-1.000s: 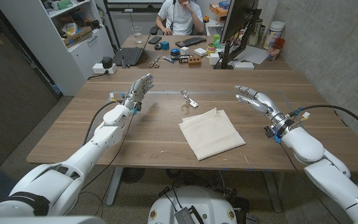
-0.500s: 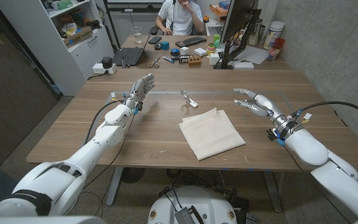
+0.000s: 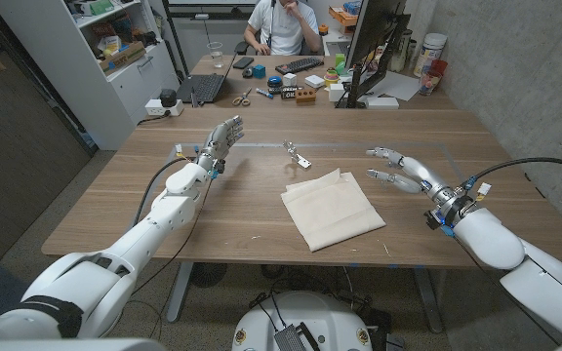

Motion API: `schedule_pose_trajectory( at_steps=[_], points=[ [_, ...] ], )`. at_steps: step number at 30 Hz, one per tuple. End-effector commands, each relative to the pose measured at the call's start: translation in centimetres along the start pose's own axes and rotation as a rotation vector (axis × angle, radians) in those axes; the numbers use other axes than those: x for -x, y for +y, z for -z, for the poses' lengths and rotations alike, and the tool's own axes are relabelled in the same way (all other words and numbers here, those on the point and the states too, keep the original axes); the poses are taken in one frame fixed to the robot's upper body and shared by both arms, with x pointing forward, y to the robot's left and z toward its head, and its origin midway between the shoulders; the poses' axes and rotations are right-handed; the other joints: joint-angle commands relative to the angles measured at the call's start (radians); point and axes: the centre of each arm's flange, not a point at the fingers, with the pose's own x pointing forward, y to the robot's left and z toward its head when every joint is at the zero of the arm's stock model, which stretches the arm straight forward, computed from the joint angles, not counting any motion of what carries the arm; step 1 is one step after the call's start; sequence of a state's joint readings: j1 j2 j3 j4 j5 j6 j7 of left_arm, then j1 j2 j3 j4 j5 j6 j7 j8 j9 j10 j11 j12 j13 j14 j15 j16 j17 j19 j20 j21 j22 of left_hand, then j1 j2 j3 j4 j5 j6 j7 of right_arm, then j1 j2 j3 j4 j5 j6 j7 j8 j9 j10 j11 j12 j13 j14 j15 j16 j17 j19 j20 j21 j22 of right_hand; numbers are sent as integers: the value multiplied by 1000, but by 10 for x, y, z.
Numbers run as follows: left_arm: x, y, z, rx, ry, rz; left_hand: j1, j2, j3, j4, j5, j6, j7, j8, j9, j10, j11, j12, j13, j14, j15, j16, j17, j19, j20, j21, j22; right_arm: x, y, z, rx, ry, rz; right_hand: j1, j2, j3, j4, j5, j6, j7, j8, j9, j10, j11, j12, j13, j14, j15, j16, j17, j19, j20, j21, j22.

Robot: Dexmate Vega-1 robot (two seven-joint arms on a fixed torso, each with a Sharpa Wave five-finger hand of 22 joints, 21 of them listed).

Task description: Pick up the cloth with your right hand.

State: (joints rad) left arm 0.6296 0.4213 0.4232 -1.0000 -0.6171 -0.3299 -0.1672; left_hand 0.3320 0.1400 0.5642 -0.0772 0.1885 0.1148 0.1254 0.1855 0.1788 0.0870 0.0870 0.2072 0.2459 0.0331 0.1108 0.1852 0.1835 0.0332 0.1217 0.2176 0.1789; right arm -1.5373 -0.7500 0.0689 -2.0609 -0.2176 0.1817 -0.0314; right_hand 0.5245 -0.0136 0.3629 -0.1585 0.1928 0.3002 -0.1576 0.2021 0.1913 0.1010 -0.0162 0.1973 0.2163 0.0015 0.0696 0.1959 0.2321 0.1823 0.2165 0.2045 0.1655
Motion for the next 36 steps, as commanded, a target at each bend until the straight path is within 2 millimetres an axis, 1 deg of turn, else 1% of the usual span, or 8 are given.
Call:
schedule_pose_trajectory(
  at_steps=[1,7,17,22,26,31,33,36],
  points=[
    [-3,-1,-1,-7,1,3,-3,3,5,2,5,5,0,6,6,-3,6,5,-1,1,5,4,2,6,6,0,4,13,-6,-14,195,47,-65,5,-13,-6,-1,13,-8,-3,-5,3,-13,2,-2,4,-17,3,-4,1,-14,-1,-6,4],
    [-3,-1,2,-1,8,4,-4,3,6,1,5,6,1,6,6,-3,6,5,-2,1,5,4,2,6,6,-1,4,16,-5,-19,247,62,-95,23,-26,-3,-5,24,-45,9,-14,4,-44,17,-6,5,-64,6,-12,-6,-40,-1,-19,5],
    [-4,-1,0,-7,4,6,-4,4,7,1,5,7,1,6,6,-2,6,6,-4,2,6,4,2,6,7,-1,4,19,-5,-30,365,91,-182,31,-30,-2,-5,29,-57,5,-16,4,-57,16,-6,5,-76,10,-9,-8,-55,-1,-24,5],
    [-5,-2,1,-6,6,9,-5,4,8,1,5,8,-1,6,6,-3,4,6,-5,3,5,5,2,6,7,-2,4,20,-2,-33,391,116,-243,40,-32,1,-5,34,-88,5,-23,5,-65,19,-6,5,-76,15,-5,-11,-54,-2,-21,6],
    [-6,-3,2,-4,10,11,-5,4,8,1,5,7,0,6,6,-3,4,6,-6,3,3,4,2,5,10,-2,4,19,2,-41,462,115,-273,52,-33,5,-6,39,-118,10,-27,5,-84,27,-8,5,-81,21,-2,-13,-48,-3,-18,7],
    [-8,-5,4,-4,12,15,-6,4,8,1,5,7,-1,6,6,-2,5,6,-7,2,3,4,2,4,14,-3,5,22,1,-49,484,105,-278,66,-36,10,-7,43,-154,8,-28,5,-109,37,-11,5,-90,28,-1,-16,-41,-3,-14,7],
    [-8,-5,4,-6,12,15,-6,4,8,1,5,7,-1,6,6,-3,4,6,-7,2,3,4,2,3,14,-3,5,25,2,-53,534,109,-277,74,-37,12,-7,46,-176,12,-30,5,-121,41,-11,5,-94,28,0,-17,-36,-3,-13,7],
    [-9,-5,4,-6,10,15,-6,4,9,1,5,7,-2,6,6,-3,5,6,-7,2,3,4,2,3,15,-4,5,27,5,-53,547,120,-288,80,-38,14,-7,47,-186,10,-29,6,-127,45,-11,4,-95,28,1,-18,-33,-3,-12,7]
  ],
)
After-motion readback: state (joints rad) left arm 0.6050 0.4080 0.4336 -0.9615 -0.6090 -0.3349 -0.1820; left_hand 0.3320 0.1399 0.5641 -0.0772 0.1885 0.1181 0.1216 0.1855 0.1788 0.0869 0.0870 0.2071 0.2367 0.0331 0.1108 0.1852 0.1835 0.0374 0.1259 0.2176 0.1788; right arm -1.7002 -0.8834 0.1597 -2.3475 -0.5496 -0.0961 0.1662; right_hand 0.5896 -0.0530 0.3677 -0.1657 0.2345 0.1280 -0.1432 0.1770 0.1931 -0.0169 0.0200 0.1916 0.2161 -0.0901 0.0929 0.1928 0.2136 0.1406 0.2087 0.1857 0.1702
